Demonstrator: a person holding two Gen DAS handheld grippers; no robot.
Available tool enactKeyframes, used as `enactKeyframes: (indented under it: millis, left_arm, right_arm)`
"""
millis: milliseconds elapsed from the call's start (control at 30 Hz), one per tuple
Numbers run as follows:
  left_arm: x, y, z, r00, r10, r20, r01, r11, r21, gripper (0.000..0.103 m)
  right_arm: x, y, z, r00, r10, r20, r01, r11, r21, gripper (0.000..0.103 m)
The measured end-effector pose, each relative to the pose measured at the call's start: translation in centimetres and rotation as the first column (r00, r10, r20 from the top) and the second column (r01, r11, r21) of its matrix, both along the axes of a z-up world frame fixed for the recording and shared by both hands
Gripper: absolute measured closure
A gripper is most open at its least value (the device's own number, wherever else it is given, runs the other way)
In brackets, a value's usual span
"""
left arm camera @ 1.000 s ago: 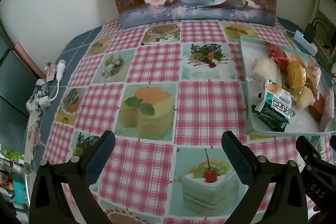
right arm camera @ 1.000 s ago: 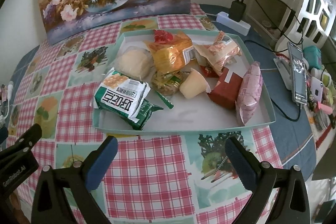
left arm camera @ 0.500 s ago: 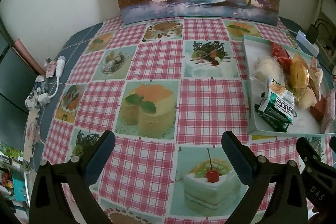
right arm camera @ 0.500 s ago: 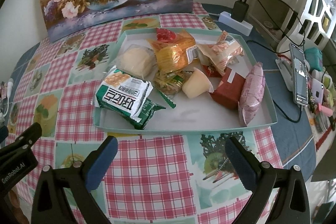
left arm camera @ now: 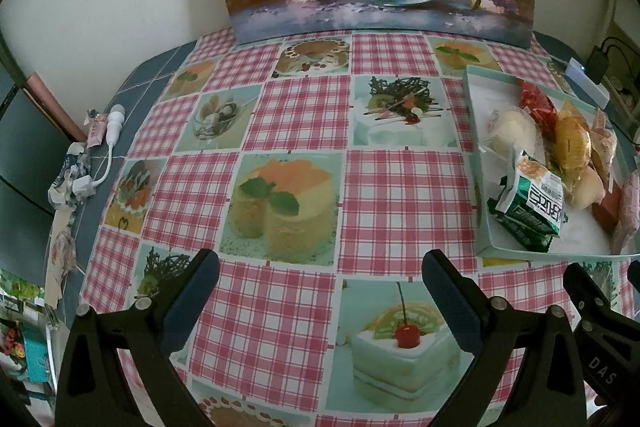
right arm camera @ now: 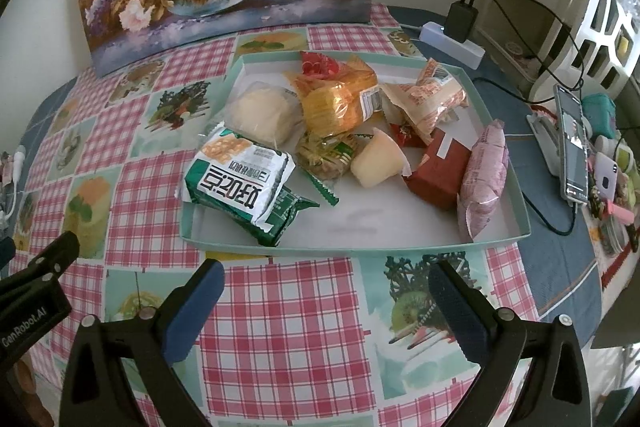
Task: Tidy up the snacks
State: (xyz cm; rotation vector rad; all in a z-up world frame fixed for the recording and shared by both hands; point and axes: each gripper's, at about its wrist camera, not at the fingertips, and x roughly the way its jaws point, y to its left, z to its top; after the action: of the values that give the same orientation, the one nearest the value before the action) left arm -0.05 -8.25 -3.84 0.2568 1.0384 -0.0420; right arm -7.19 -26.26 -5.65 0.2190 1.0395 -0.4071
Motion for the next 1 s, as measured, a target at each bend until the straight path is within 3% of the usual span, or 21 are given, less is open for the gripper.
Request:
enactKeyframes:
  millis: [1000]
  left_arm:
    - [0.13,0.38,-0.24,1.0,0.011,-0.006,-0.011,1.0,-0.01,0.002]
  right_arm:
    - [0.01,0.02,-0.11,1.0,0.002,-0.005,-0.002,1.0,0.0,0.0]
